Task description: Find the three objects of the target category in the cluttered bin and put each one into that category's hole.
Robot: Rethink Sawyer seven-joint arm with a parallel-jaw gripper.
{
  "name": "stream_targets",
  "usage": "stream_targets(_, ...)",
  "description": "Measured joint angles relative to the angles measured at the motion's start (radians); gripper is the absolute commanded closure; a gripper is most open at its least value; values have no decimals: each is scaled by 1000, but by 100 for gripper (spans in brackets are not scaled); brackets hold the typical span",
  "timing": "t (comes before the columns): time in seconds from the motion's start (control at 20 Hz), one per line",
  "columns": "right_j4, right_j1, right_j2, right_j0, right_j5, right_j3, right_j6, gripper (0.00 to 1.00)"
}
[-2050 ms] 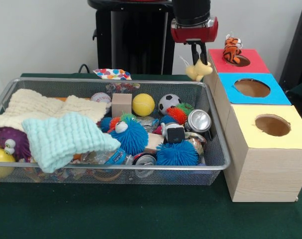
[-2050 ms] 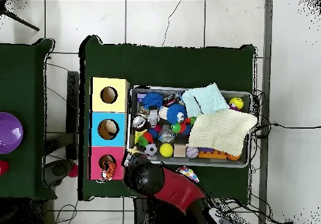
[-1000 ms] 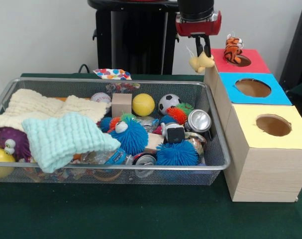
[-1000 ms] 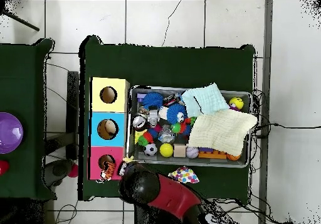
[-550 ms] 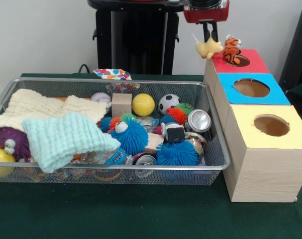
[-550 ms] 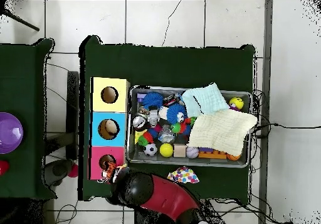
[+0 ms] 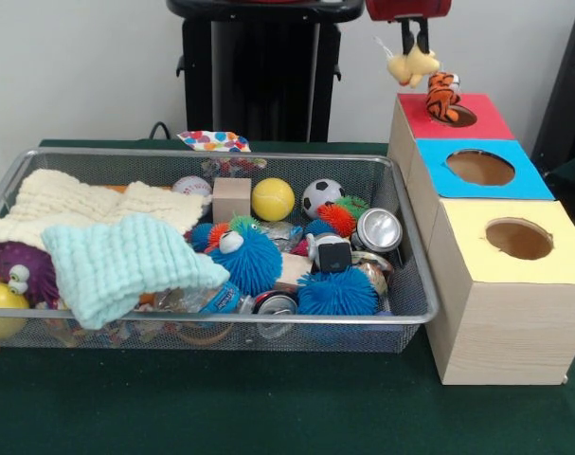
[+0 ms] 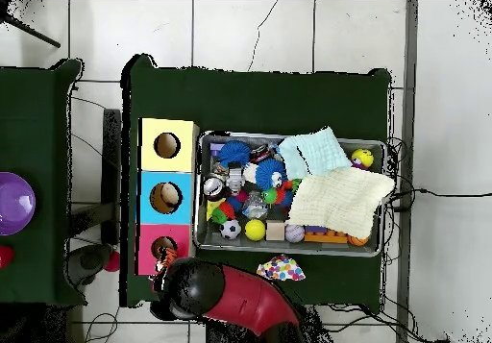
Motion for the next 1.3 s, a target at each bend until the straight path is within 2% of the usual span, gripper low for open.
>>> stream_targets(0.55, 12, 0, -27, 7, 0, -7, 0, 100)
stream_targets(1.3, 205, 0, -8, -25, -8, 23, 0, 100)
